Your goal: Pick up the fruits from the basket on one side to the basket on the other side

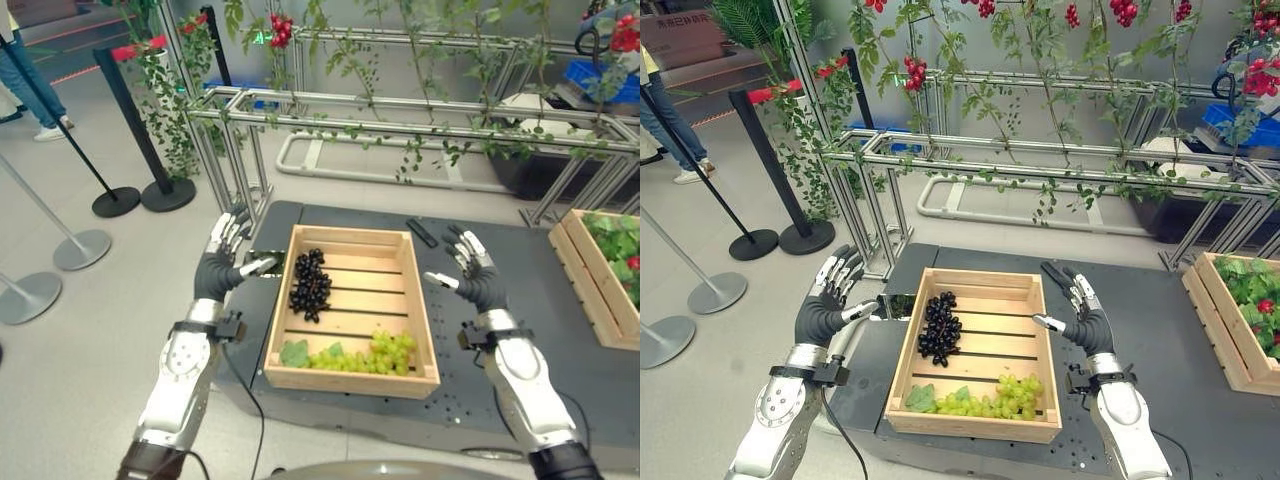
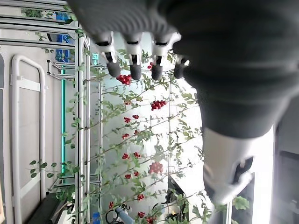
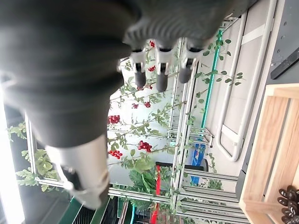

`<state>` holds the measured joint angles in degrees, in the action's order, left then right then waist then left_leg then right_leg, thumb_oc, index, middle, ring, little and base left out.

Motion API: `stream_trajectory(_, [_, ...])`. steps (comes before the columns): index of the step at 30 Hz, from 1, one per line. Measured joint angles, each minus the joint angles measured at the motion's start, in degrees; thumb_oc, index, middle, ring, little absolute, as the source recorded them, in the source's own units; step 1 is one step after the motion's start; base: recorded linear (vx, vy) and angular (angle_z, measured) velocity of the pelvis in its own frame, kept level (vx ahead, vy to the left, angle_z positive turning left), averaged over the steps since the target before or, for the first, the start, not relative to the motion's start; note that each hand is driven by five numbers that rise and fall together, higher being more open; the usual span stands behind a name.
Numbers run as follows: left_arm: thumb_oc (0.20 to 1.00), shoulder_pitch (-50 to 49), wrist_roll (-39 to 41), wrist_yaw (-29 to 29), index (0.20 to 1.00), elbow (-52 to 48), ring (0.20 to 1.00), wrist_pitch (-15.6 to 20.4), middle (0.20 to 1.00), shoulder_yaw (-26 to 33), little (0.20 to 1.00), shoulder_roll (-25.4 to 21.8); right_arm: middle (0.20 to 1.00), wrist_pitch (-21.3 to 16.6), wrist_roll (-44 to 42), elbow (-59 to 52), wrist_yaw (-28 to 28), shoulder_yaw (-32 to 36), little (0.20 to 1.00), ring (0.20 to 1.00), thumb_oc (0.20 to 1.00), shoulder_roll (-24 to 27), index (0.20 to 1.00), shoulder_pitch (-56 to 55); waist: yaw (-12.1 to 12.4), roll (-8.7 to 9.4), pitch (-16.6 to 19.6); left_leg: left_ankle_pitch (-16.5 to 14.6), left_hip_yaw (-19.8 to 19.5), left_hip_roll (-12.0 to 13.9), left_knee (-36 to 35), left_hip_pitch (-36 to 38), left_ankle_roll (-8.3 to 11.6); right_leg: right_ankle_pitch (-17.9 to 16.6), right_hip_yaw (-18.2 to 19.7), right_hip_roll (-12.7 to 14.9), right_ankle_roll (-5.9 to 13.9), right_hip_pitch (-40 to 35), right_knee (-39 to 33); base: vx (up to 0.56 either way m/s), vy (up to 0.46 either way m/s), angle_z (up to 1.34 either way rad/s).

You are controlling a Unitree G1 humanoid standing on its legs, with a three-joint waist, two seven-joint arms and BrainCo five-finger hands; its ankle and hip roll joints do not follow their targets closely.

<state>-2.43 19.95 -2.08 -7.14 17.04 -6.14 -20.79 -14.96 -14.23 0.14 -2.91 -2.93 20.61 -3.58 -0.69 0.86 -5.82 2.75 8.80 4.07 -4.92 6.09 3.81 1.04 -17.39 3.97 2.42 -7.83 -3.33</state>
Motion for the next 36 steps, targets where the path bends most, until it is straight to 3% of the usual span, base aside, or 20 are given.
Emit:
stream_trajectory(15, [1.0,0.1,-1.1,0.4,1.0,-1.0,1.0,-0.3,1.0,-0.2,1.0,-0.7,1.0,0.0,0.0,0.1,0.5,0.0,1.0,1.0,1.0,0.0,1.0,0.0,0.0,0.1,0.0,0.0,0.1,0.0,0.0,-0.4,0.0,0.0,0.1,0.0,0.03,0.4,0.0,0.0,-0.001,0.0])
stream_trajectory(20, [1.0,0.6,-0.3,0.6,1.0,-1.3,1.0,-0.3,1.0,-0.5,1.0,-1.1,1.0,0.3,2.7,4.0,0.4,-4.3,1.0,1.0,1.0,3.6,1.0,2.4,0.2,0.78,-1.0,0.2,-0.2,0.0,0.9,-3.8,-0.18,-0.6,-0.2,0.0,-0.09,3.1,0.1,-0.11,-0.023,0.03])
stream_trajectory(23, [1.0,3.3,1.1,1.5,1.0,-3.5,1.0,-0.2,1.0,-2.7,1.0,-2.7,1.0,1.2,4.7,7.8,0.3,-6.6,1.0,1.0,1.0,5.0,1.0,7.0,1.8,1.45,-4.5,0.7,-1.1,0.2,2.9,-9.0,-0.37,-2.0,-0.7,-0.2,-0.61,7.0,0.0,-0.2,-0.042,0.09])
stream_trajectory(26, [1.0,6.4,1.6,1.4,1.0,-3.8,1.0,-0.2,1.0,-3.5,1.0,-2.9,1.0,1.8,5.4,9.1,-0.2,-7.2,1.0,1.0,1.0,4.8,1.0,10.7,2.0,0.88,-7.8,1.1,-2.7,0.2,4.6,-13.0,-0.61,-2.3,-2.3,-0.1,-1.0,9.7,0.8,-0.09,-0.036,0.29])
stream_trajectory(27, [1.0,8.0,1.6,1.0,1.0,-4.0,1.0,-0.2,1.0,-4.3,1.0,-2.8,1.0,1.9,5.9,10.1,-0.8,-7.9,1.0,1.0,1.0,5.0,1.0,12.7,3.3,0.9,-9.6,1.2,-2.8,0.2,5.5,-14.1,-0.63,-2.1,-2.9,0.1,-0.9,10.5,1.4,-0.04,-0.018,0.15])
stream_trajectory(29, [1.0,9.8,1.6,0.7,1.0,-4.2,1.0,0.1,1.0,-5.0,1.0,-2.7,1.0,1.9,6.4,10.1,-1.2,-8.3,1.0,1.0,1.0,5.1,1.0,15.0,3.7,0.82,-12.1,1.3,-3.2,0.3,5.8,-15.0,-0.66,-2.2,-3.7,0.0,-0.92,10.6,1.5,-0.07,-0.007,0.22])
stream_trajectory(36, [1.0,13.5,1.6,-0.9,1.0,-4.2,1.0,0.1,1.0,-6.7,1.0,-3.0,1.0,1.9,6.8,10.1,-3.3,-9.1,1.0,1.0,1.0,4.9,1.0,21.0,4.9,2.29,-16.5,1.4,-3.2,0.3,6.7,-18.9,-0.84,-2.2,-3.7,0.2,-1.01,14.4,2.4,-0.05,0.016,0.02])
